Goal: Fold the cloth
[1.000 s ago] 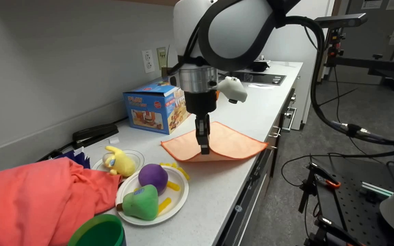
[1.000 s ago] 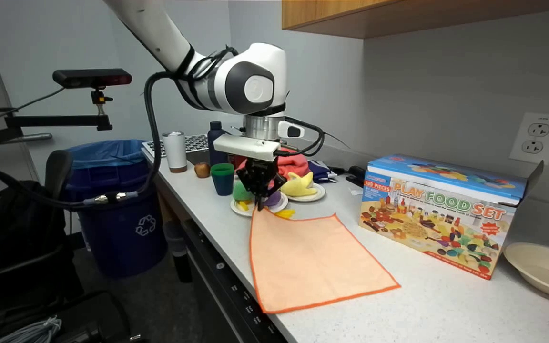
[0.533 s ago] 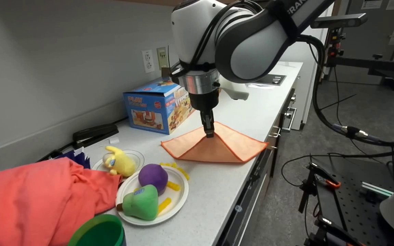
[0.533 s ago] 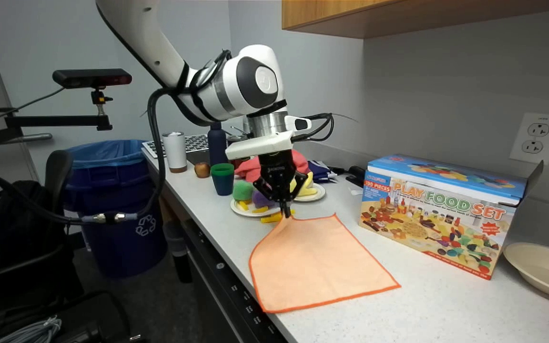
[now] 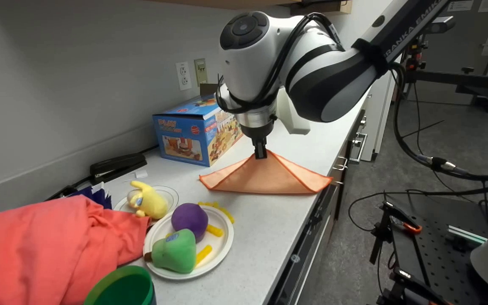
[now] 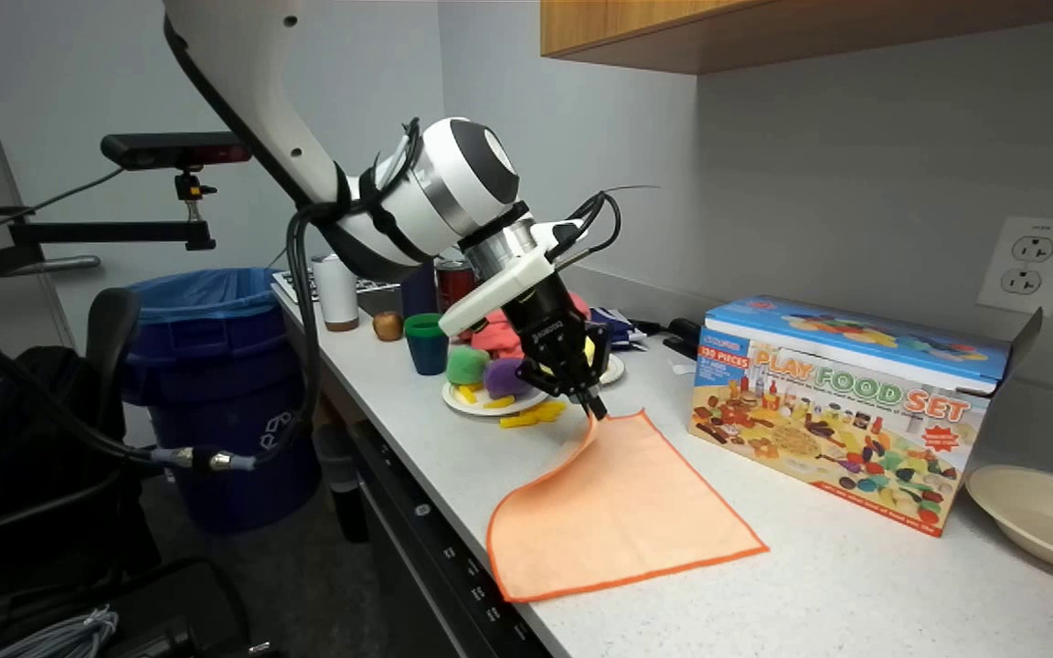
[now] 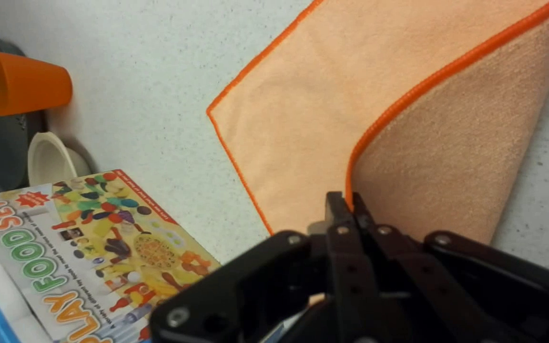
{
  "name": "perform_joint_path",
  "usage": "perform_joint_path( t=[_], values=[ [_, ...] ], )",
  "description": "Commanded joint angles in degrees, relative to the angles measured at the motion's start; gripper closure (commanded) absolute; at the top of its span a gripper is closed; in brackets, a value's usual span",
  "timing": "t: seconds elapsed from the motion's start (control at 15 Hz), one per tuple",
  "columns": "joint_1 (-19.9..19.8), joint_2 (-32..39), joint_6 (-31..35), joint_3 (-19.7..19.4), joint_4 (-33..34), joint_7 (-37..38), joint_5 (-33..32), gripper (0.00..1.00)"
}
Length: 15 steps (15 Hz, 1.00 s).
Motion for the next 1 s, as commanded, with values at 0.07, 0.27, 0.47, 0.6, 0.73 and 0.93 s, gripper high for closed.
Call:
perform_joint_path(
  t=[0.07, 0.27, 0.47, 0.6, 0.73, 0.93],
  values=[
    [1.0, -0.7, -1.7, 0.1, 0.1, 5.3, 0.1, 0.99],
    [0.5, 0.0, -0.1, -0.1, 0.0, 4.2, 0.0, 0.98],
    [0.6, 0.0, -0.1, -0.1, 0.0, 4.4, 0.0, 0.98],
    [0.6, 0.0, -0.1, -0.1, 0.0, 4.5, 0.0, 0.99],
    [0.0, 1.4, -1.9, -1.2, 1.9, 5.9, -0.9, 0.99],
    [-1.2, 2.8, -2.9, -3.7, 4.6, 8.7, -3.5, 0.99]
  ],
)
